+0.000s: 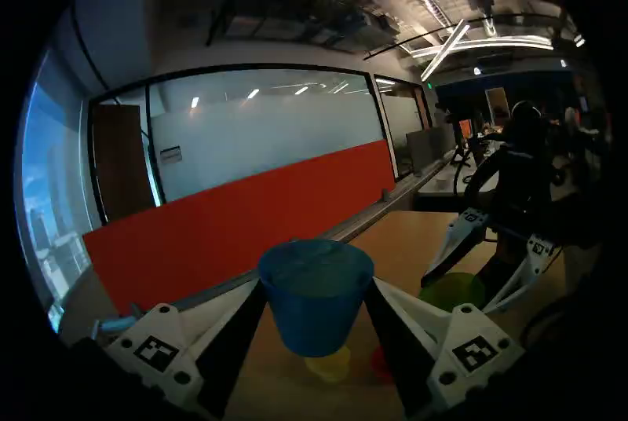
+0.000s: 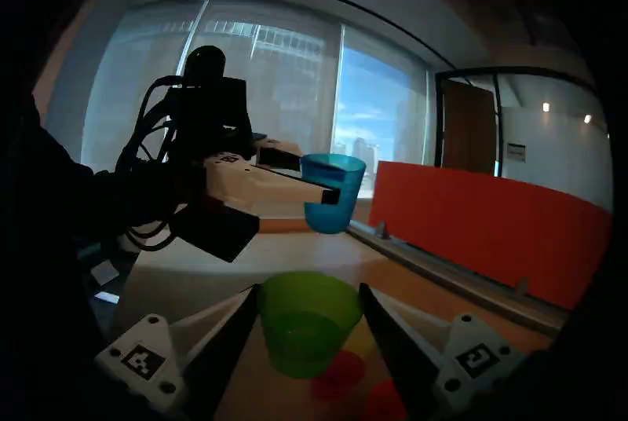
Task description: Pour water
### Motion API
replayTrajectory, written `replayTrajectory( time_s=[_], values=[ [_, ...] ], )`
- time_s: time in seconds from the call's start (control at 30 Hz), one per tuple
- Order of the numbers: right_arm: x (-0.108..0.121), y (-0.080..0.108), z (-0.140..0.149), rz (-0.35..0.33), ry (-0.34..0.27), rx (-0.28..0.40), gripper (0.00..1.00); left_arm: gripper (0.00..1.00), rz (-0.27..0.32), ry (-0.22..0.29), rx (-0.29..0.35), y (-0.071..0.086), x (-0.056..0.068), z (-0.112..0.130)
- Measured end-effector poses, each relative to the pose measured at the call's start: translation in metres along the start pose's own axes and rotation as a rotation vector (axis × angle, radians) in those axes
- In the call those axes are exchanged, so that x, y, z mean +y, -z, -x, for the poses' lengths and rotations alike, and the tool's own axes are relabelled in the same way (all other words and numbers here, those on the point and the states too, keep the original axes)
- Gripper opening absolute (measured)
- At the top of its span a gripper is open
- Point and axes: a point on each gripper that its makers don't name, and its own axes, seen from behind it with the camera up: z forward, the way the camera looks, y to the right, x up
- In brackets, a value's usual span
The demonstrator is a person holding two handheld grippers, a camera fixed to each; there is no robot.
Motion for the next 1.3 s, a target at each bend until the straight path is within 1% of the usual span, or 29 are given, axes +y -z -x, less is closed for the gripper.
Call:
replayTrajectory(
  time_s=[0.07,0.17,0.5,0.67,0.87,1.07,1.3],
  values=[
    [0.0,0.001,0.0,0.0,0.001,-0.001,0.94,0.84,0.007,0.04,-0.009,0.0,-0.001,0.003],
    [-0.002,0.001,0.0,-0.002,0.004,-0.003,0.94,0.85,0.009,0.065,-0.015,0.001,-0.003,0.005],
    [-0.003,0.002,0.0,-0.003,0.005,-0.008,0.94,0.84,0.007,0.108,-0.031,0.001,-0.007,0.016],
    [-0.002,0.006,0.002,-0.002,0.005,-0.018,0.94,0.85,0.012,0.115,-0.049,0.002,-0.008,0.025],
    [0.002,0.013,0.007,0.005,0.004,-0.042,0.94,0.85,0.017,0.115,-0.089,0.001,-0.006,0.043],
    [0.002,0.02,0.018,0.004,0.011,-0.088,0.94,0.85,0.029,0.119,-0.124,0.0,-0.002,0.061],
    [0.002,0.022,0.034,0.001,0.01,-0.134,0.94,0.85,0.045,0.122,-0.189,-0.003,0.004,0.084]
  ],
)
